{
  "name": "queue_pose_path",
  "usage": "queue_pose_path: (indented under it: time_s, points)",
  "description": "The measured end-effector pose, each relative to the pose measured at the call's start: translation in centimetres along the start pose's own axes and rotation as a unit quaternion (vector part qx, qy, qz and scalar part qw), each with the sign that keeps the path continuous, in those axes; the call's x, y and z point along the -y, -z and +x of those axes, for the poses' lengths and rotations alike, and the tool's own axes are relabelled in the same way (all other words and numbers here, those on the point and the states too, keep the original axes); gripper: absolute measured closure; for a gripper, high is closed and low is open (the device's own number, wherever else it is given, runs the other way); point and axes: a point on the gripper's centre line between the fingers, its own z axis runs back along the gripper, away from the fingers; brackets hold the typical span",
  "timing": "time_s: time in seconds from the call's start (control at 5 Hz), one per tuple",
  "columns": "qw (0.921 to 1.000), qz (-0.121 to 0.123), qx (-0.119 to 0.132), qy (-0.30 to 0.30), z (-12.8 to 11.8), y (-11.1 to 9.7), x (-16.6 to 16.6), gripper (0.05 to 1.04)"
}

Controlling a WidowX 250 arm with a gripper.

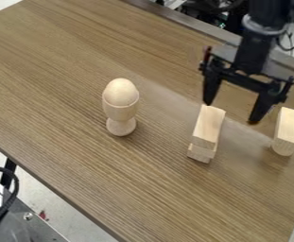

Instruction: Put a rectangle on the others rectangles

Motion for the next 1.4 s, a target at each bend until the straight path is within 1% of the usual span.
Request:
queue_pose_path:
  time_s: [0.2, 0.4, 0.6, 1.0, 1.2, 1.4]
  points:
    - [1.0000, -0.008, -0.001, 0.001, 0.0, 0.6, -0.5, 0.083]
    - [1.0000, -0.001, -0.003, -0.001, -0.4, 1.4, -1.2, 0.083]
    - [1.0000, 0.003, 0.003, -0.006, -0.4, 1.8, -1.4, 0.083]
    - [0.9998, 0.002, -0.010, -0.016, -0.4, 2.7, -1.7, 0.083]
    - [0.9996, 0.003, -0.022, -0.018, -0.5, 3.4, -1.8, 0.119]
    - [0.9996, 0.003, -0.021, -0.018, -0.5, 3.5, -1.8, 0.416]
